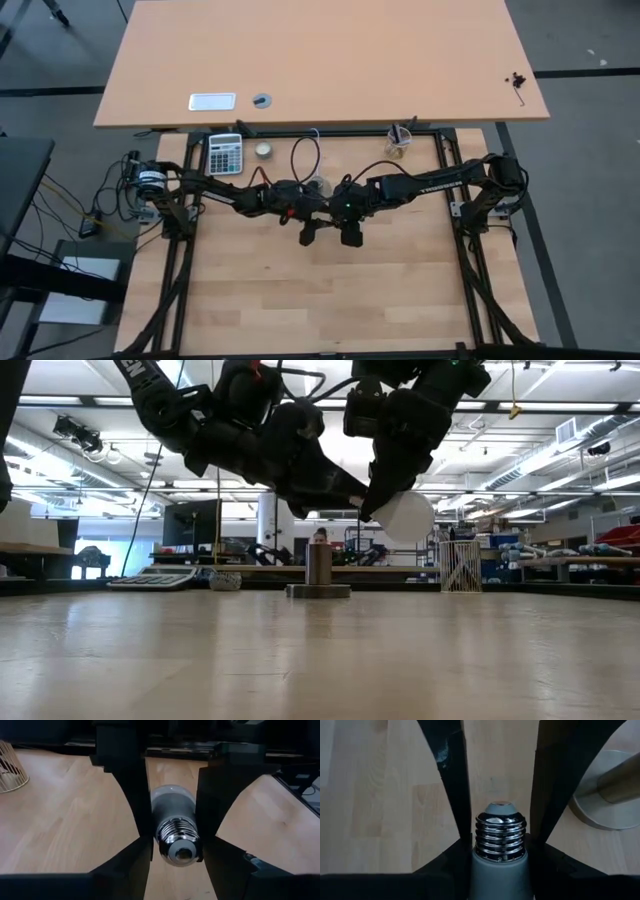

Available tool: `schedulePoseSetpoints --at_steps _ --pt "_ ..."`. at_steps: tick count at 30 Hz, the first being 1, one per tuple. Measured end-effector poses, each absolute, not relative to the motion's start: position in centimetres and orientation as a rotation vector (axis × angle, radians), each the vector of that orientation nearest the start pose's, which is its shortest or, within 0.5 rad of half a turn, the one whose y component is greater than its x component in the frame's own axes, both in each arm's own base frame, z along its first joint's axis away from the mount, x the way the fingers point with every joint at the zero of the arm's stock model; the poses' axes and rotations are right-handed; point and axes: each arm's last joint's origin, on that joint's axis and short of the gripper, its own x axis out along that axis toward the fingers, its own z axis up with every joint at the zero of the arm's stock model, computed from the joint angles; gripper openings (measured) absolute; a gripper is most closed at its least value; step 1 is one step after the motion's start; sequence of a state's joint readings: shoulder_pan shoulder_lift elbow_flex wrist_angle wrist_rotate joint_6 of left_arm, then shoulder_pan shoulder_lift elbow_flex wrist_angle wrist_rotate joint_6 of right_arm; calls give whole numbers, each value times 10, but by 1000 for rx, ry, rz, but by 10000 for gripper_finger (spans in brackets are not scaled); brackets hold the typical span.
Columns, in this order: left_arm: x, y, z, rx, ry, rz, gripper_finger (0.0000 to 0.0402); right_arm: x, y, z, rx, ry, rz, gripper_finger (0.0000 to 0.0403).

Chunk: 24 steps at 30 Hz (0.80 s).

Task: Screw lightbulb
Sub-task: Insert the lightbulb into the lamp

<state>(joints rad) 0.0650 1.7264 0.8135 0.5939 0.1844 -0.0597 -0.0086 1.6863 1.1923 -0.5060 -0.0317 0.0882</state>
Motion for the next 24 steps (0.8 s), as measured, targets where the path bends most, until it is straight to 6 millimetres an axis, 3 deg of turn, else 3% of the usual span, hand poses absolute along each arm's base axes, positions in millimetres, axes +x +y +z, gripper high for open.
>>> schedulePoseSetpoints --at_steps 8,18,24 --pt "350 17 178 -88 311 -104 93 347 -2 221 100 1000 -24 167" --pt "350 18 180 -61 303 -94 91 347 -3 227 93 966 -25 198" --pt "350 26 180 -58 300 -57 91 330 -4 257 73 908 -45 205"
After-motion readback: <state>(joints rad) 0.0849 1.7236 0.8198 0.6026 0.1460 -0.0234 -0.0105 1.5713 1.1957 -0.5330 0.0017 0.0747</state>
